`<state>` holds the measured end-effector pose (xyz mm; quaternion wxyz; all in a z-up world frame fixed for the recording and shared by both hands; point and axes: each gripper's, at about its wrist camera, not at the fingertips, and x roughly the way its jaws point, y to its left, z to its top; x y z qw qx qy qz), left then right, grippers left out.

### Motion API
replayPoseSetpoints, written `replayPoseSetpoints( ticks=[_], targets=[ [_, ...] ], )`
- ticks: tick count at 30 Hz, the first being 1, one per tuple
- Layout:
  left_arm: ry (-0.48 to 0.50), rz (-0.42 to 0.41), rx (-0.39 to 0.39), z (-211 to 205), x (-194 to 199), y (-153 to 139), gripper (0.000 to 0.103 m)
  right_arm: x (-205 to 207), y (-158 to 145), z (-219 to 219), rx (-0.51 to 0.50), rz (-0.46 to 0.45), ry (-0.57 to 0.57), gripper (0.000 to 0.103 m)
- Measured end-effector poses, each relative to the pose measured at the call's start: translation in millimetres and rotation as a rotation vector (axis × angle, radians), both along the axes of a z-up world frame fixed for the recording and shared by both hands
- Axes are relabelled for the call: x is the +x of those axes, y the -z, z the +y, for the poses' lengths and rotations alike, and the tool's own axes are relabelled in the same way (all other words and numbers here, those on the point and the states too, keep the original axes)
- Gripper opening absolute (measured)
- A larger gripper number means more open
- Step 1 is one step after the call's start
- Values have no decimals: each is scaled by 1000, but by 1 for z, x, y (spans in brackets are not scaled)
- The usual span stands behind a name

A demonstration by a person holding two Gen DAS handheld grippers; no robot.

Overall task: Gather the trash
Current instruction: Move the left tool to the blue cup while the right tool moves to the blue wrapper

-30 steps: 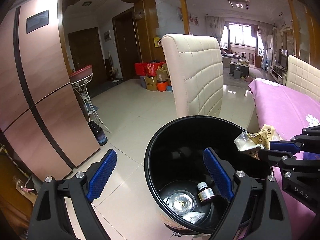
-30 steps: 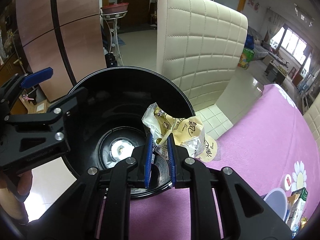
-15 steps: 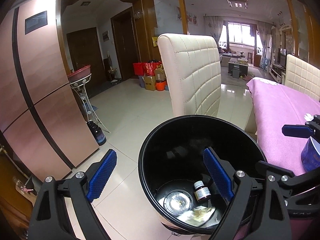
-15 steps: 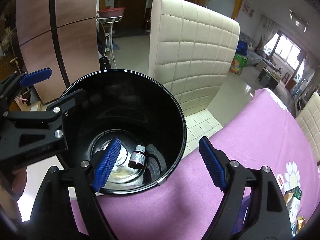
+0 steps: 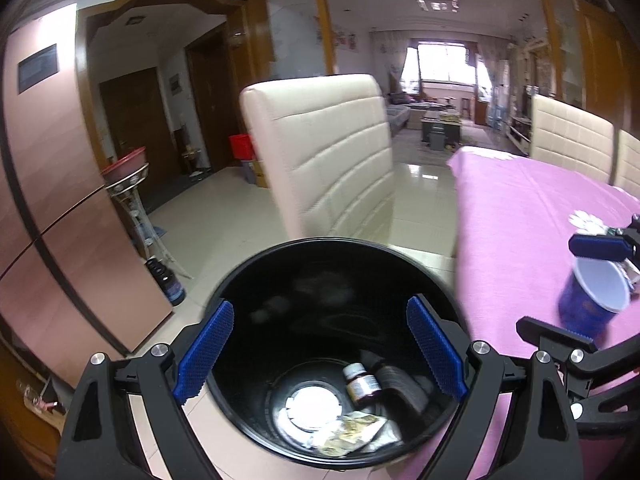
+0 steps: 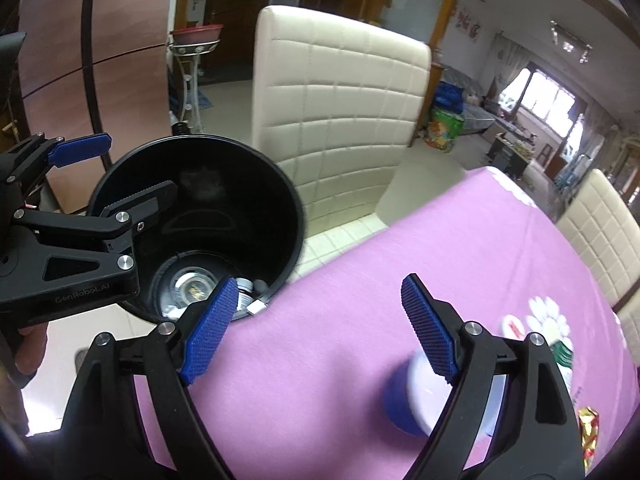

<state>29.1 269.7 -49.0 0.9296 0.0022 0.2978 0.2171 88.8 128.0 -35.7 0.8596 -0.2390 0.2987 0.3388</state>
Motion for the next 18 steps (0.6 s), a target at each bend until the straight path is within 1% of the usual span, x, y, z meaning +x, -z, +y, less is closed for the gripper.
replayPoseSetpoints(
  ticks=[3,6,10,12,13,16,18],
  targets=[
    [62,6,-20,-18,6,-2,86,2,-1,-27,-6,-12,61,84],
    [143,3,-34,-45,10,-2,86,6,0,-53,-22,-21,127,84],
    [240,3,-44,-81,17,-3,86,14,0,-104,-15,-21,233,84],
    [287,6,-48,-99,20,-4,86,19,2,-134,-12,-25,303,84],
    [316,8,-43,-111,22,-4,86,21,2,-147,-8,-22,332,84],
    [364,15,-18,-140,29,-3,86,30,6,-188,2,-22,433,84],
    [388,23,-15,-153,34,-3,86,36,10,-214,1,-19,506,83]
  ],
)
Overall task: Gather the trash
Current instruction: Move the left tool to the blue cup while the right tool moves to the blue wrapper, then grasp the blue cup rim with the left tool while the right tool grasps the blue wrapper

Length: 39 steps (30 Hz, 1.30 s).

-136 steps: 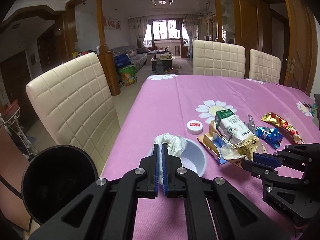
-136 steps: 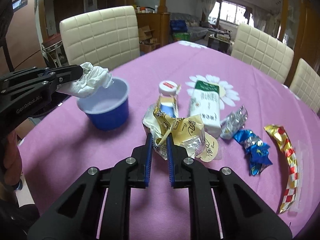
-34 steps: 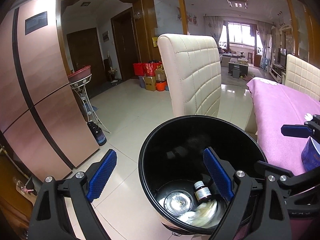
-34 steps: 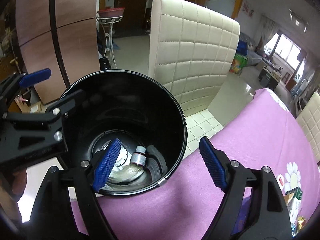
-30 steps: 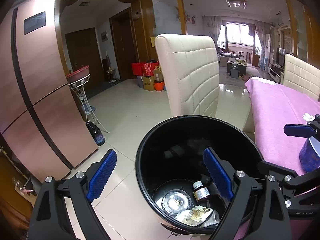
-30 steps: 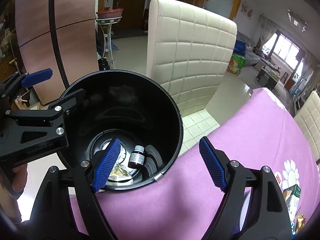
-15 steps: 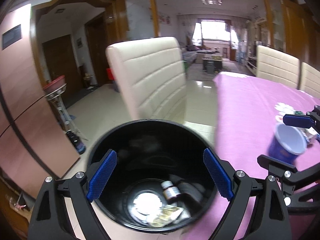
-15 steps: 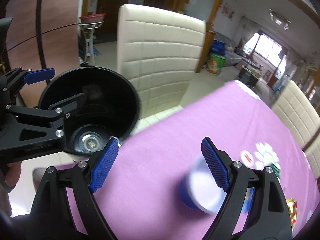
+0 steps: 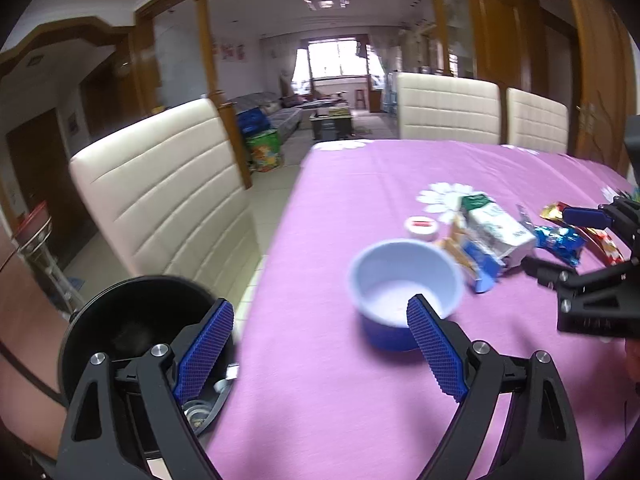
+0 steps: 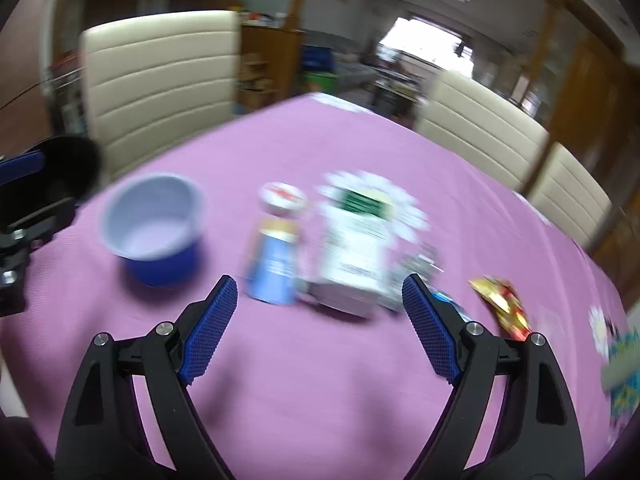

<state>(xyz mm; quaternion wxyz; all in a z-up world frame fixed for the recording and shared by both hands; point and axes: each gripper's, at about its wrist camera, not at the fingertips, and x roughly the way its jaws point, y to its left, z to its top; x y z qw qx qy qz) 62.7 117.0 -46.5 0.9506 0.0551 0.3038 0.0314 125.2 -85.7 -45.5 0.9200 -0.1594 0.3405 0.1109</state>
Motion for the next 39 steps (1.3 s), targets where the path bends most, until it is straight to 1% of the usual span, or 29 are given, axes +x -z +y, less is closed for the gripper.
replayPoseSetpoints(
  ticks=[2,8,10,14,17,22,23,24,25,26,27,28,29,30,31,33,36,39],
  targets=[
    [27,11,-2,-12,6,2,86,6,3,-17,2,6,48,83],
    [89,53,2,-46,24,9,86,19,12,-50,18,27,122,83],
    [89,70,12,-52,32,14,86,24,16,-57,22,38,140,83],
    [78,77,38,-60,41,20,86,31,24,-67,42,49,163,83],
    [89,70,35,-64,44,21,86,36,29,-71,52,69,171,80],
    [90,59,50,-68,49,23,86,39,34,-76,66,95,190,79],
    [92,59,52,-69,50,23,86,40,35,-78,72,107,192,77],
    [98,62,51,-70,51,23,85,42,37,-79,80,121,192,73],
    [106,65,50,-71,51,24,78,42,38,-79,86,132,191,71],
    [112,72,53,-73,52,25,72,44,40,-80,91,146,191,67],
    [117,84,58,-74,53,27,55,45,42,-81,94,156,191,61],
    [119,97,63,-75,55,29,33,46,44,-81,97,170,190,57],
    [119,128,66,-75,58,33,21,46,45,-82,106,178,186,51],
    [119,151,57,-74,61,37,11,46,44,-82,110,178,186,42],
    [112,150,57,-72,62,38,11,45,44,-82,103,174,190,36],
    [115,144,50,-71,60,36,11,43,44,-82,108,171,192,29],
    [107,99,66,-71,52,29,10,39,41,-81,113,152,196,25],
    [108,72,72,-73,46,23,10,31,32,-79,113,95,197,23]
  ],
)
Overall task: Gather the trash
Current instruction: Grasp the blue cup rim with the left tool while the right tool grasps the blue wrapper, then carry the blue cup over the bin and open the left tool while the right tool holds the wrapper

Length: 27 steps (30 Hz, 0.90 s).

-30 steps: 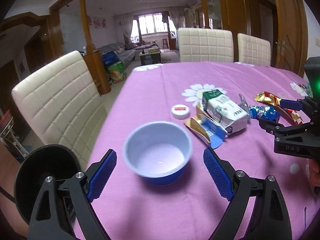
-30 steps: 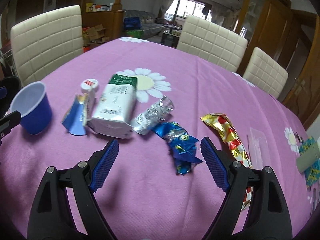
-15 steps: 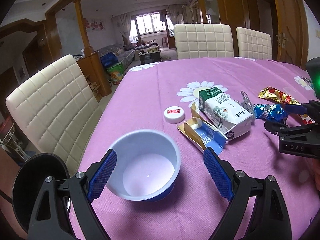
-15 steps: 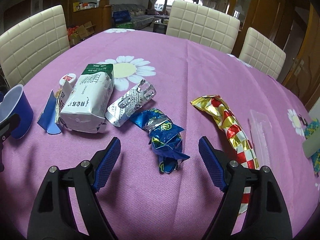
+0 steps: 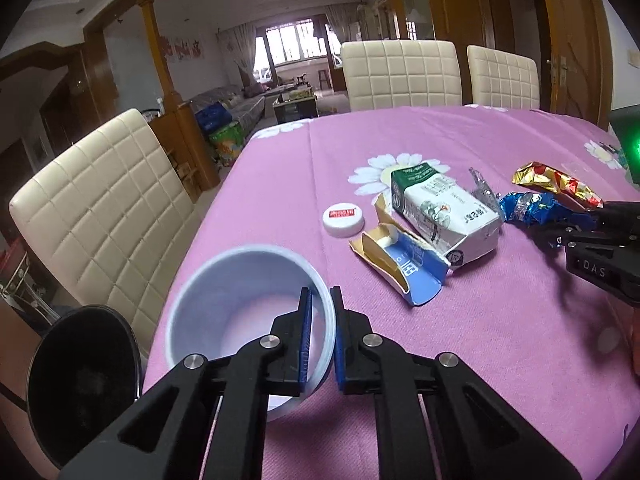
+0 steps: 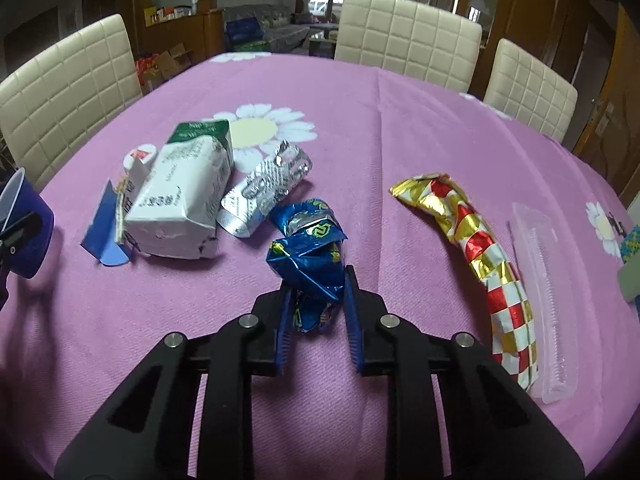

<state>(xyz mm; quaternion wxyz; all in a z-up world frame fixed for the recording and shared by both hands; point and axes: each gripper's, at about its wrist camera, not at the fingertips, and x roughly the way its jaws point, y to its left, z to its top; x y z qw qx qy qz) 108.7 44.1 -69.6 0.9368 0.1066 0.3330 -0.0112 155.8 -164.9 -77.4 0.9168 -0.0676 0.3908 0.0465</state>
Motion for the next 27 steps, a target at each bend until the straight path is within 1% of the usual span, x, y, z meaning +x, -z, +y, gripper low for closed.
replayPoseSetpoints(
  ticks=[4,10,14,15,18,19,20,22,23,27],
  targets=[
    [-1,-23,1,1,-4,-4,10,-11,-10,2,-16,-60,5,22],
    [-10,-38,-21,6,-9,-10,10,-19,-20,1,-3,-104,1,22],
    [-13,-61,-39,8,-14,-17,10,-27,-30,4,-17,-147,9,21],
    [-15,-66,-43,10,-15,-19,10,-30,-32,4,-23,-160,15,21],
    [-14,-82,-58,12,-20,-25,10,-40,-42,5,-95,-232,74,21],
    [-12,-87,-58,13,-21,-27,10,-41,-44,5,-117,-243,94,21],
    [-11,-92,-58,13,-23,-28,10,-42,-47,4,-110,-241,94,21],
    [-14,-99,-62,14,-25,-30,10,-41,-50,-2,-46,-212,68,21],
    [-16,-99,-68,15,-25,-31,10,-41,-51,-2,-30,-208,59,21],
    [-26,-105,-79,18,-27,-32,10,-42,-49,7,-38,-204,27,21]
  ],
)
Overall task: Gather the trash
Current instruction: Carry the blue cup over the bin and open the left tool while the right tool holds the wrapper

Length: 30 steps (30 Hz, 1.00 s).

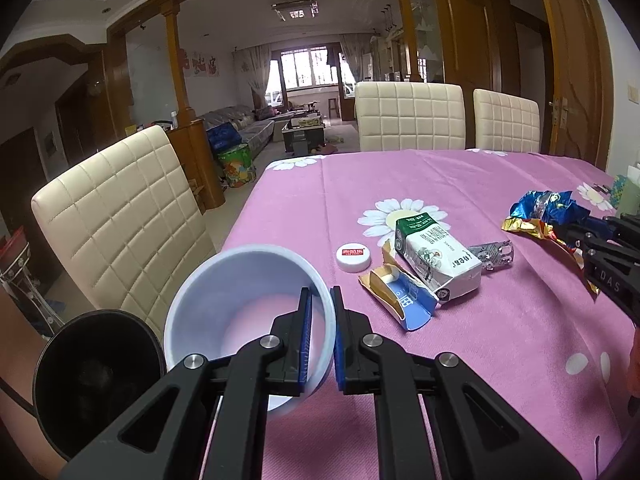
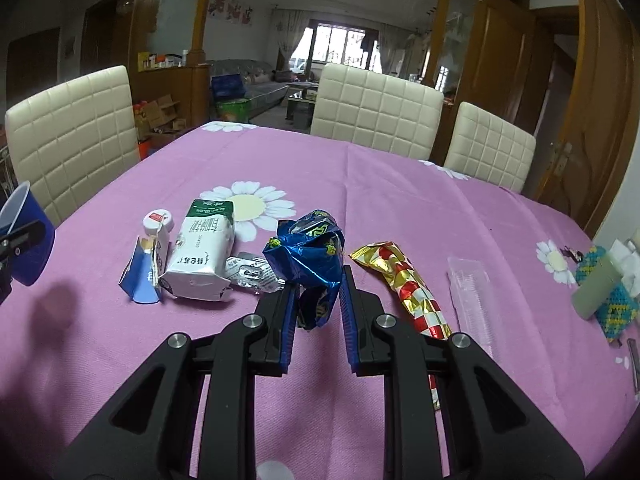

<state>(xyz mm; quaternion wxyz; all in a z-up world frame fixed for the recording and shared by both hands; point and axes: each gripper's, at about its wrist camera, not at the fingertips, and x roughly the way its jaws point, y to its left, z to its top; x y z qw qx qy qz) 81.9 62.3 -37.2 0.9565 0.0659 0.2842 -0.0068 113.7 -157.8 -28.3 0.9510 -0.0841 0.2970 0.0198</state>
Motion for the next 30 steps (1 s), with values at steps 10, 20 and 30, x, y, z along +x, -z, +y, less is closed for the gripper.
replayPoseSetpoints(
  ticks=[10,20,30],
  targets=[
    [-56,-39,12,19,-14,-5,10,-4,1,43,-14,1,-114,21],
    [-175,-73,20,69,-29,-8,10,-12,-6,108,-62,-23,-255,21],
    [-314,-98,24,124,-43,-12,10,-22,-11,169,-102,-40,-384,21]
  ],
)
